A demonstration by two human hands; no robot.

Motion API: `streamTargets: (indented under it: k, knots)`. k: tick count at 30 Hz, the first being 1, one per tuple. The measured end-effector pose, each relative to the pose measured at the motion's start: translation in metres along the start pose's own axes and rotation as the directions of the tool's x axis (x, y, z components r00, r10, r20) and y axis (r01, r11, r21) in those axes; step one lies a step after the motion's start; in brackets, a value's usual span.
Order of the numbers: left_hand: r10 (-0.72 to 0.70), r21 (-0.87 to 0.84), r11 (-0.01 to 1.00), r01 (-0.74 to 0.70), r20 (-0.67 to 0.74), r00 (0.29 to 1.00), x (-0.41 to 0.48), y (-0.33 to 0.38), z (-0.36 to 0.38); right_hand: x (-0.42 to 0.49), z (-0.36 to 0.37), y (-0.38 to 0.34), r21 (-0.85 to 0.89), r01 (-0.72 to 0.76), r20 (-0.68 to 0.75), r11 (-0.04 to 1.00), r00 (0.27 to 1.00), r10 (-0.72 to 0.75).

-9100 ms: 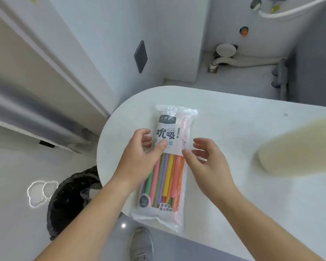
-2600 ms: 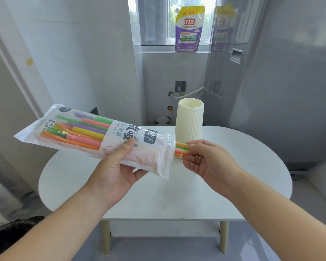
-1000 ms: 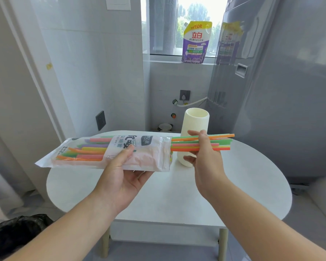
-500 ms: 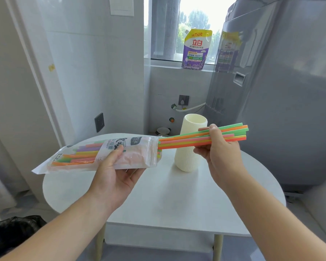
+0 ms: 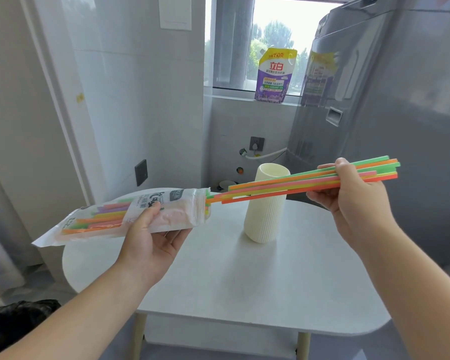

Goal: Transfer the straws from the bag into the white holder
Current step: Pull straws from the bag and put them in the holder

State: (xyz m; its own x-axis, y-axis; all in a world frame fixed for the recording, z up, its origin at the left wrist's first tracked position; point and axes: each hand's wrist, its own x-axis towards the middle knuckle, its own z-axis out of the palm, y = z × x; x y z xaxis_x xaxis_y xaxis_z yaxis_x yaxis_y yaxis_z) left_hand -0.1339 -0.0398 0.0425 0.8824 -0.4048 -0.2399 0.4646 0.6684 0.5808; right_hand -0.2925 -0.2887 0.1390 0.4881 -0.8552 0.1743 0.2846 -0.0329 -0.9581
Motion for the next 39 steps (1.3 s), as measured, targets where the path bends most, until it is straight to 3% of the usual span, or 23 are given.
streamTargets:
  k: [8, 22, 33, 39]
  knots:
    - [0.017, -0.008, 1.000, -0.017, -0.008, 1.000, 0.008, -0.004, -0.001, 0.014, -0.019, -0.017, 0.039, 0.004, -0.105, 0.999, 0.994, 0.000]
    - [-0.067, 0.076, 0.995, 0.061, 0.080, 0.995, 0.010, -0.033, 0.010, 0.034, -0.017, -0.046, -0.007, 0.190, -0.242, 0.982, 0.952, -0.186]
    - [-0.133, 0.123, 0.985, 0.118, 0.123, 0.984, 0.010, -0.059, 0.017, 0.055, -0.001, -0.037, -0.262, 0.150, -0.137, 0.953, 0.972, -0.191]
    - [-0.135, 0.121, 0.985, 0.119, 0.130, 0.982, 0.009, -0.061, 0.016, 0.072, 0.022, -0.030, -0.450, 0.149, -0.008, 0.880, 0.985, -0.171]
